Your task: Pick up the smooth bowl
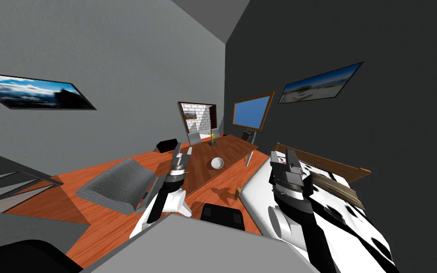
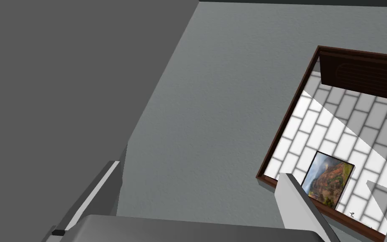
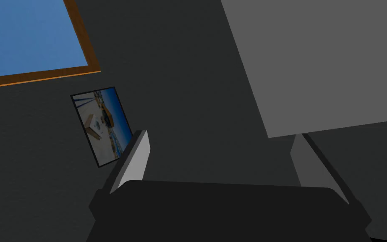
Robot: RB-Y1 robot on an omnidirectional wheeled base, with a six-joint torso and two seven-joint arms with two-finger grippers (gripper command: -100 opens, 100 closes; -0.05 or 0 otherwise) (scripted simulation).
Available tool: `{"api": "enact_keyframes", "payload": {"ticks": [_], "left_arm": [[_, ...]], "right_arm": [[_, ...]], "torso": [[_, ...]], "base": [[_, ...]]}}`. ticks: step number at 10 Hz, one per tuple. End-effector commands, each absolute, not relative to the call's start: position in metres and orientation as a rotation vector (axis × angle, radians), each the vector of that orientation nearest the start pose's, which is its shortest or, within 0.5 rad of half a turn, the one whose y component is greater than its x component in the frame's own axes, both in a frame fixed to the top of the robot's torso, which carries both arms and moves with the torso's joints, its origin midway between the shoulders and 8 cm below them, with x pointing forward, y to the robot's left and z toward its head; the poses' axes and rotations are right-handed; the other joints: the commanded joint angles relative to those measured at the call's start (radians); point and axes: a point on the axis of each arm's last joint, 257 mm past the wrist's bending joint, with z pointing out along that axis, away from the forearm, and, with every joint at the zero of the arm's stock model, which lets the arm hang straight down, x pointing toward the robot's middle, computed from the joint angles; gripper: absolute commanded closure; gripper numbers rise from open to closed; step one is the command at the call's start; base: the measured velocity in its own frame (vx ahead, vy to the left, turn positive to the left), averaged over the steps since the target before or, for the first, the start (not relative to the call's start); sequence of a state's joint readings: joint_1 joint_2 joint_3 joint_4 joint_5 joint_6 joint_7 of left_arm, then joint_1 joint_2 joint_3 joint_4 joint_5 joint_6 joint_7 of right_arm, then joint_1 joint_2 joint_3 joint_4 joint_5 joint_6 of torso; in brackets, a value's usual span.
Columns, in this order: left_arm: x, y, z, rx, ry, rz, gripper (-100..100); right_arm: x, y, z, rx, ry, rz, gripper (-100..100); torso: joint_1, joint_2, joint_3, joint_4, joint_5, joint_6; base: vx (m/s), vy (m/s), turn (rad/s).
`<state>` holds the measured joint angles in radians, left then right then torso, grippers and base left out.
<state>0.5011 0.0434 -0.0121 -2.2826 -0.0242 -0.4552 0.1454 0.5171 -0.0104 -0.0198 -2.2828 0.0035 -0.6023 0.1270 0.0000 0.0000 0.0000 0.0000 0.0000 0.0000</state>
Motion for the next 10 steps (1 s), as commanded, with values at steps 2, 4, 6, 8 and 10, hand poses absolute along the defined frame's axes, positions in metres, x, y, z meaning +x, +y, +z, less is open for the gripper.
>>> {"api": "enact_keyframes", "payload": {"ticks": [2,4,6,8,10], "left_arm": [[0.367,0.270,0.003,-0.719,0.715,-1.401,-100],[0.381,0.274,-0.008,-0.743,0.758,-1.376,-100],[0.399,0.279,-0.023,-0.779,0.802,-1.343,-100],[0.408,0.281,-0.031,-0.801,0.825,-1.325,-100],[0.428,0.287,-0.046,-0.842,0.865,-1.289,-100]], "right_arm": [[0.323,-0.282,0.039,0.527,0.587,1.176,0],[0.323,-0.282,0.039,0.527,0.587,1.176,0],[0.323,-0.282,0.039,0.527,0.587,1.176,0],[0.323,-0.282,0.039,0.527,0.587,1.176,0],[0.323,-0.282,0.039,0.527,0.587,1.176,0]], "torso": [[-0.001,0.003,0.001,0.000,0.000,0.000],[-0.002,0.008,0.004,0.002,0.000,0.000],[0.002,0.006,0.004,0.001,0.000,0.000],[0.002,0.006,0.003,0.001,0.001,0.000],[0.003,0.004,0.002,0.001,0.001,0.000]], "base": [[-0.086,-0.032,-0.089],[-0.112,-0.009,-0.091],[-0.092,0.036,-0.114],[-0.071,0.025,-0.104],[-0.069,0.033,-0.137]]}}
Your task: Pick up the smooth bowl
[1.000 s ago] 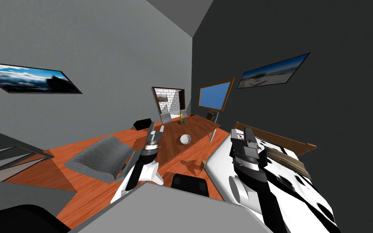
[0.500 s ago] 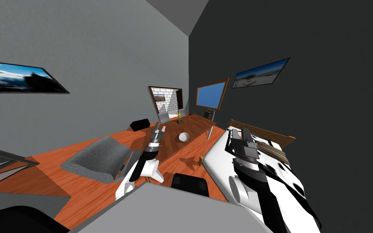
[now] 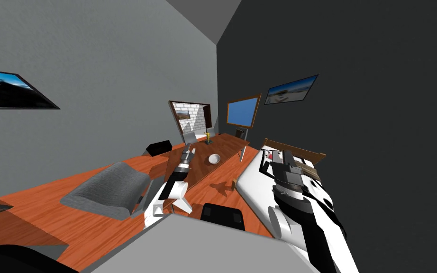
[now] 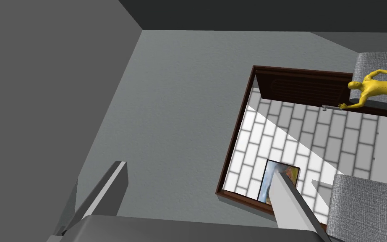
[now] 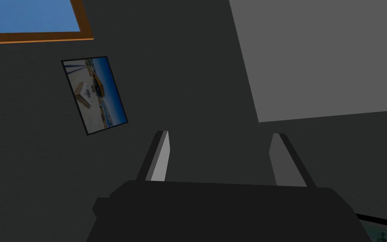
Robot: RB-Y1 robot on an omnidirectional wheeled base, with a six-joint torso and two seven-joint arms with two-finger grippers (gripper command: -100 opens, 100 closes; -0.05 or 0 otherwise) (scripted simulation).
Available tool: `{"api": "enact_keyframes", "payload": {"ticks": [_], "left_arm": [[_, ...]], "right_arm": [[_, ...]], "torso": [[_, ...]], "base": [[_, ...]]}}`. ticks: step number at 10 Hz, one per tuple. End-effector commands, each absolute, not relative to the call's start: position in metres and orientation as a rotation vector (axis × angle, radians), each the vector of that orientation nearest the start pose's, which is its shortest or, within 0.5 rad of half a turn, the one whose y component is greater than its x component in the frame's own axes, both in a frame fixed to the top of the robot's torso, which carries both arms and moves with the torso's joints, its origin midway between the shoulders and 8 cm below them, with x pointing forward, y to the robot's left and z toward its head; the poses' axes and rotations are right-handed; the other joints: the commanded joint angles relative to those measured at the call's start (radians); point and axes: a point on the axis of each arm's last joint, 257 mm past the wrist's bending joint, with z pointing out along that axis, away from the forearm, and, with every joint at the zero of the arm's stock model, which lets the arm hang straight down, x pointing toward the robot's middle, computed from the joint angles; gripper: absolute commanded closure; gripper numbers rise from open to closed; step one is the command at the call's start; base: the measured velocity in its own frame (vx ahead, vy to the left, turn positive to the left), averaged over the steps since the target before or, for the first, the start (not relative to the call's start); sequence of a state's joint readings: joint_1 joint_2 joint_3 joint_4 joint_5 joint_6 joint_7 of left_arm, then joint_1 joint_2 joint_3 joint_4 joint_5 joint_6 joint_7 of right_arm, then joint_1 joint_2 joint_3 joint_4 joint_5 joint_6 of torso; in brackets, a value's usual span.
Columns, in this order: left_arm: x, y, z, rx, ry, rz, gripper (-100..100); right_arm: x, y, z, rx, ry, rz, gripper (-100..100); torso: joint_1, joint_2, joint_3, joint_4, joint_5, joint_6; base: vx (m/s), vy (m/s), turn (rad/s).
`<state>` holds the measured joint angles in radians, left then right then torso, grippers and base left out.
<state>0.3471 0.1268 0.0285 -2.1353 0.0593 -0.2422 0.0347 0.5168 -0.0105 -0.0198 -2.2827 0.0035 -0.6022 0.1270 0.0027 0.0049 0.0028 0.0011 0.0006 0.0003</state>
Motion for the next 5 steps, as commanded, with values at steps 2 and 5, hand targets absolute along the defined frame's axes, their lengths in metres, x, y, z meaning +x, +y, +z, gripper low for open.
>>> {"api": "enact_keyframes", "payload": {"ticks": [2,5], "left_arm": [[0.439,0.290,-0.057,-0.877,0.897,-1.265,-100],[0.470,0.297,-0.082,-0.945,0.967,-1.212,-100]], "right_arm": [[0.323,-0.282,0.039,0.527,0.587,1.175,0],[0.323,-0.282,0.039,0.527,0.587,1.176,0]], "torso": [[0.000,0.000,0.000,0.000,0.000,-0.001],[0.001,0.001,0.001,0.000,0.000,0.000]], "base": [[-0.066,0.029,-0.074],[-0.100,0.045,-0.189]]}}
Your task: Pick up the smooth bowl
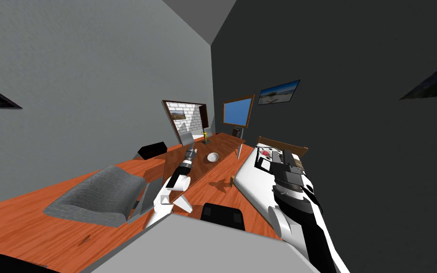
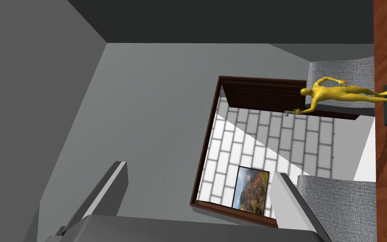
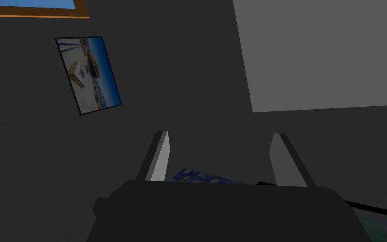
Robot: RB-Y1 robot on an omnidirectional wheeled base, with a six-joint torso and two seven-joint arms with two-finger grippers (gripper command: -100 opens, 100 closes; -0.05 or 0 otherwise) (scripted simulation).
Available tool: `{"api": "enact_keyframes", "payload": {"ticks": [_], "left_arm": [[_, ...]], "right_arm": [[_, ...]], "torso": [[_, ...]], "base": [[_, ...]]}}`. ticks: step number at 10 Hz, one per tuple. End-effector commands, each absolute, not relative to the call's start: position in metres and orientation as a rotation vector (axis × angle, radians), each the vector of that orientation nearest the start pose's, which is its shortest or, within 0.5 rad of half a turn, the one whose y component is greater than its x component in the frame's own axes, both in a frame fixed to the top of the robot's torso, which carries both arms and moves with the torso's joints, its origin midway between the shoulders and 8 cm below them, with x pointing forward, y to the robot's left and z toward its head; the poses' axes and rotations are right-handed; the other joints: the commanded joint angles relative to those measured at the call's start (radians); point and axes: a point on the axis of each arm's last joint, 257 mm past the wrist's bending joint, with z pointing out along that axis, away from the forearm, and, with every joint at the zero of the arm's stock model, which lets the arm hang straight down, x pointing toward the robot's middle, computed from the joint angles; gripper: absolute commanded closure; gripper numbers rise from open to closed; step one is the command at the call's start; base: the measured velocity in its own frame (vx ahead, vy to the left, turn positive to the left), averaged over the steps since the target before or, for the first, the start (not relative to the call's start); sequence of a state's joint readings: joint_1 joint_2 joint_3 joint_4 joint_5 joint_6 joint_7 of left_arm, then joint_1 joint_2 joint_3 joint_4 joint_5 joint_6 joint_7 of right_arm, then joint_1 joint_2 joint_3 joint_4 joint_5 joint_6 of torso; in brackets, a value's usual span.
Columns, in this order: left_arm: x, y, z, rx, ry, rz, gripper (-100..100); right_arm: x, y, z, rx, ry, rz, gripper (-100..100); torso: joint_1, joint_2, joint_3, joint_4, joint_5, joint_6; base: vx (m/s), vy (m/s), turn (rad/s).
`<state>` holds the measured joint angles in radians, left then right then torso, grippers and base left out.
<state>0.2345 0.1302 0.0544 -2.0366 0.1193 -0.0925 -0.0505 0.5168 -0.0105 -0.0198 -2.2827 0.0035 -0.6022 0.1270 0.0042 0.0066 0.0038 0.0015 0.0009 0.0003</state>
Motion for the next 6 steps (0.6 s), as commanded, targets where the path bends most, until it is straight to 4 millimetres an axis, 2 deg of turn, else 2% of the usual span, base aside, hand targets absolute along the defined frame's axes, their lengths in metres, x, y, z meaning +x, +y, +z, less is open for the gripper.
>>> {"api": "enact_keyframes", "payload": {"ticks": [1,2,3,5,6], "left_arm": [[0.472,0.297,-0.088,-0.962,0.982,-1.205,-100],[0.482,0.299,-0.097,-0.984,1.008,-1.188,-100],[0.482,0.299,-0.099,-0.991,1.015,-1.185,-100],[0.502,0.301,-0.120,-1.040,1.074,-1.151,-100],[0.503,0.301,-0.124,-1.051,1.086,-1.146,-100]], "right_arm": [[0.323,-0.282,0.039,0.527,0.587,1.176,0],[0.323,-0.282,0.039,0.527,0.587,1.175,0],[0.323,-0.282,0.039,0.527,0.587,1.175,0],[0.323,-0.282,0.039,0.527,0.587,1.175,0],[0.323,-0.282,0.039,0.527,0.587,1.175,0]], "torso": [[0.000,0.000,0.000,0.000,0.000,0.000],[0.000,-0.001,-0.001,0.000,0.000,-0.001],[0.000,-0.002,-0.001,0.000,0.000,0.000],[-0.001,-0.004,-0.002,-0.001,0.000,0.000],[0.000,-0.004,-0.002,-0.001,0.000,0.000]], "base": [[-0.076,0.053,-0.063],[-0.068,0.045,-0.098],[-0.044,0.035,-0.063],[-0.053,0.039,-0.153],[-0.055,0.042,-0.082]]}}
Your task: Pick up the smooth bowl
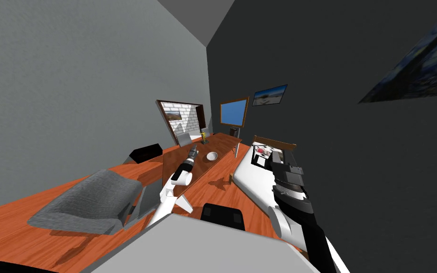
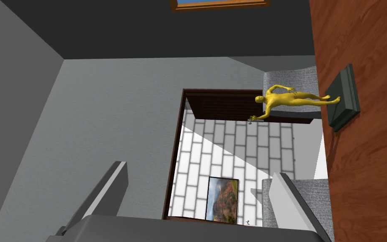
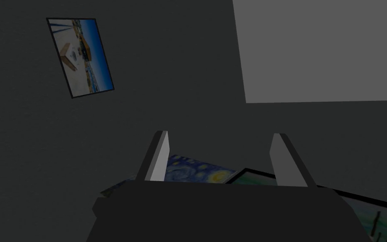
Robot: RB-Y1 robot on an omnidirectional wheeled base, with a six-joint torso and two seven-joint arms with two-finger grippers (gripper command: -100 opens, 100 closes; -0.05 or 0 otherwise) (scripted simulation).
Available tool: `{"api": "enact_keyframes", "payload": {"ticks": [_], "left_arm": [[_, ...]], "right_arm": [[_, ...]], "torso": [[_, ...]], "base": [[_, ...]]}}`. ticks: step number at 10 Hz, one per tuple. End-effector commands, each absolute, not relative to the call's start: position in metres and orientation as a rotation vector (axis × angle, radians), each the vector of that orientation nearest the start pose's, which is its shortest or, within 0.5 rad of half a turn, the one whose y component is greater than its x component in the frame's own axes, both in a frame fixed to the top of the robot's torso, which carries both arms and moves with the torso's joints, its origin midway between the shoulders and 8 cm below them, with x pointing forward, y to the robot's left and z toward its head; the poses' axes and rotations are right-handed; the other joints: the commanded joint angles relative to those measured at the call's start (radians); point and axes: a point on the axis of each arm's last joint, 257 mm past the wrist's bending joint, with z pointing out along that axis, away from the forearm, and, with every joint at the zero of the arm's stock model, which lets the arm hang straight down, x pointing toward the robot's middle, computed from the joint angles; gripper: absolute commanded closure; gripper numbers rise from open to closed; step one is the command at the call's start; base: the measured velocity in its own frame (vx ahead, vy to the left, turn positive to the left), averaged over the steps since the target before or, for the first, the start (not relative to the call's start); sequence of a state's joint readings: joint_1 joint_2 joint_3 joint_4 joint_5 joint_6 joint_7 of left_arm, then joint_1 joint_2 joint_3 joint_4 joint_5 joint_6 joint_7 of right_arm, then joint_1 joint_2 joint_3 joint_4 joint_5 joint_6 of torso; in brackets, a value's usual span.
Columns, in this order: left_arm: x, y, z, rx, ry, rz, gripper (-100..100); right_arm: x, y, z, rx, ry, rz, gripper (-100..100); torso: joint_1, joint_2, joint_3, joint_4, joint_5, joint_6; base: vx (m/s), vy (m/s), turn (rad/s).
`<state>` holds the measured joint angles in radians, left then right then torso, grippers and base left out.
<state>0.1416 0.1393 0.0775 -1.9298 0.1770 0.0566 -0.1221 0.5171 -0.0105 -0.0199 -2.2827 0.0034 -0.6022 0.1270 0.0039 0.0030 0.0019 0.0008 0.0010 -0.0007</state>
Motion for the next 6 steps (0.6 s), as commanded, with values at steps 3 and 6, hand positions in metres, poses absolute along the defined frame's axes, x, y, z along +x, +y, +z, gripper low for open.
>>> {"api": "enact_keyframes", "payload": {"ticks": [3,6], "left_arm": [[0.522,0.303,-0.151,-1.112,1.164,-1.106,-100],[0.538,0.304,-0.175,-1.162,1.233,-1.074,-100]], "right_arm": [[0.323,-0.282,0.039,0.527,0.587,1.175,0],[0.323,-0.282,0.039,0.527,0.587,1.175,0]], "torso": [[-0.001,-0.001,-0.001,0.000,0.000,0.000],[-0.001,-0.002,-0.001,0.000,0.000,0.000]], "base": [[-0.038,0.027,-0.111],[-0.032,0.032,-0.123]]}}
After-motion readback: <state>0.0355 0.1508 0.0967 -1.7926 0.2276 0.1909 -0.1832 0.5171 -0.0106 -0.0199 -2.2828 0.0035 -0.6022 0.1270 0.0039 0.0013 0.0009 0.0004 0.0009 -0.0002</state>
